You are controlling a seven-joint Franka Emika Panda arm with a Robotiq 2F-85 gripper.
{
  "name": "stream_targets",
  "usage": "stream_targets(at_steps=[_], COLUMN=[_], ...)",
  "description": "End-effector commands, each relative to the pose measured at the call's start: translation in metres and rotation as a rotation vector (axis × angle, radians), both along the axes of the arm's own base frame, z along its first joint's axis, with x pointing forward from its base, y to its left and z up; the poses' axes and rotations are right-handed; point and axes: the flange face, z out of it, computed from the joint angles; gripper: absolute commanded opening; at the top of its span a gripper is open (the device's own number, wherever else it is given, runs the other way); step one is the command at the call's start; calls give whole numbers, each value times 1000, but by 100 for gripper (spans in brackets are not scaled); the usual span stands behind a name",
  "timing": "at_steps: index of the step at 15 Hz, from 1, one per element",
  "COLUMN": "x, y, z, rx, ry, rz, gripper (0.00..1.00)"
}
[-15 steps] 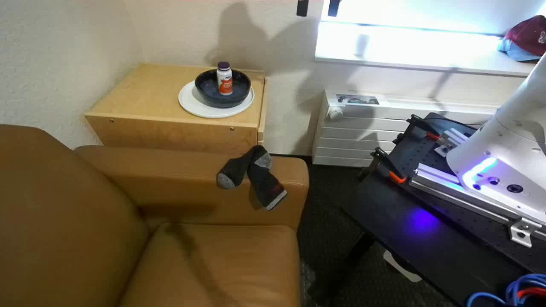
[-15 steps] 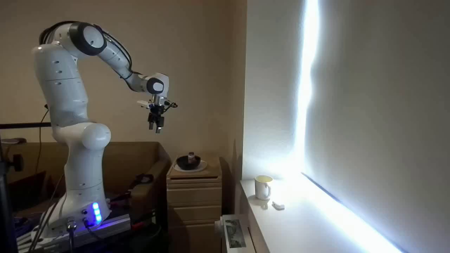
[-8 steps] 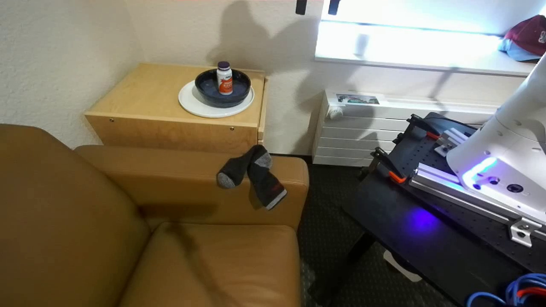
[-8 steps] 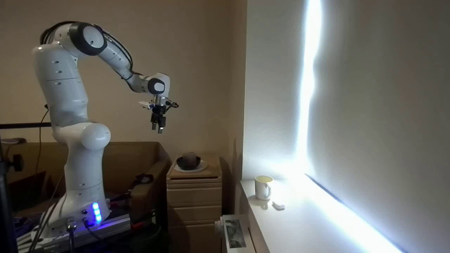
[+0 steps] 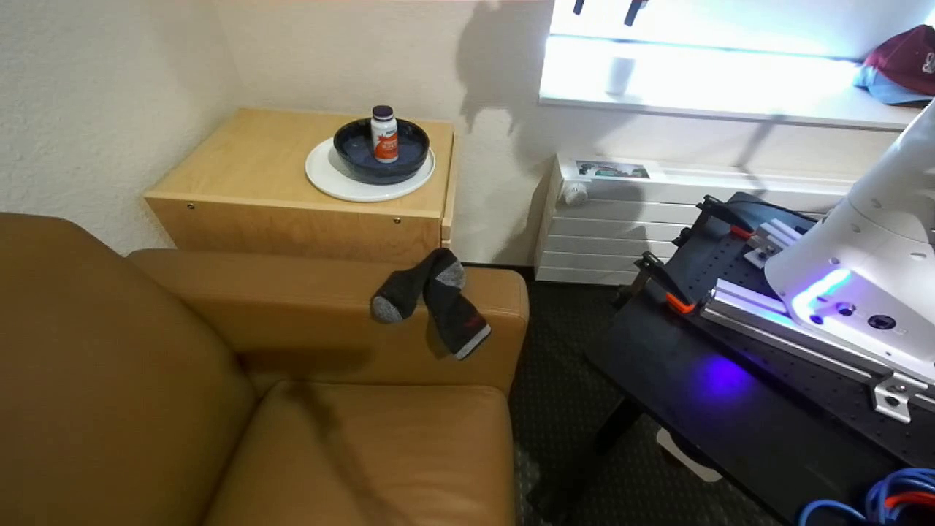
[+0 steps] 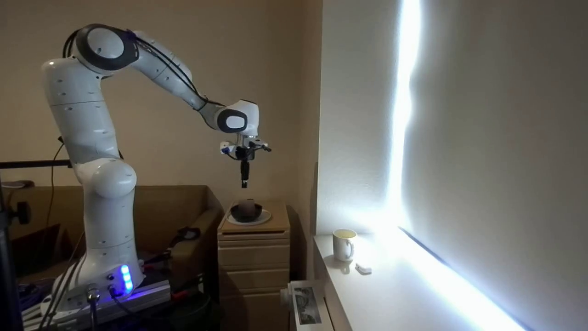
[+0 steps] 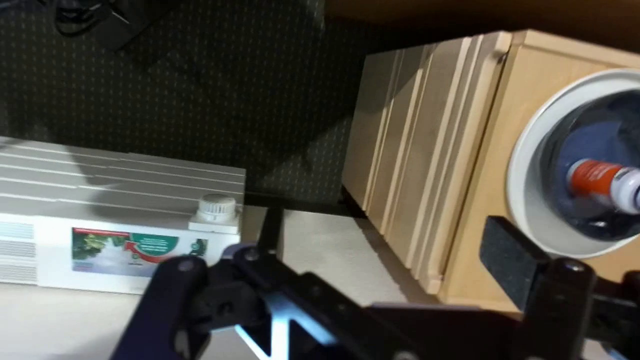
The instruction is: Put the mug cup on the dresser
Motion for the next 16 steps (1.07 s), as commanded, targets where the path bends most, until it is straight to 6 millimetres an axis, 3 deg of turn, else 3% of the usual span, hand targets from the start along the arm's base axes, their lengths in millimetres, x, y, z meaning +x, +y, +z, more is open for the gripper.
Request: stream_targets(at_steps=[1,2,4,5,7,12,14,15,16], x=[-4,-7,-9,-3,-1,-24,-25,-37,-38], y=[-21,-33,-33,-42,-101,-241,-262,-249,-258], z=[-1,0,4,-1,-11,-23,-18,-17,-19], rx=[20,36,45,58,64,61,90,68,65], ry=[2,-3,-11,3,17,19,33,16,18], rz=[-57,-94,-115,-155,-312,-616,-734,-651,-668], gripper=[100,100,100,100,100,100,100,100,100])
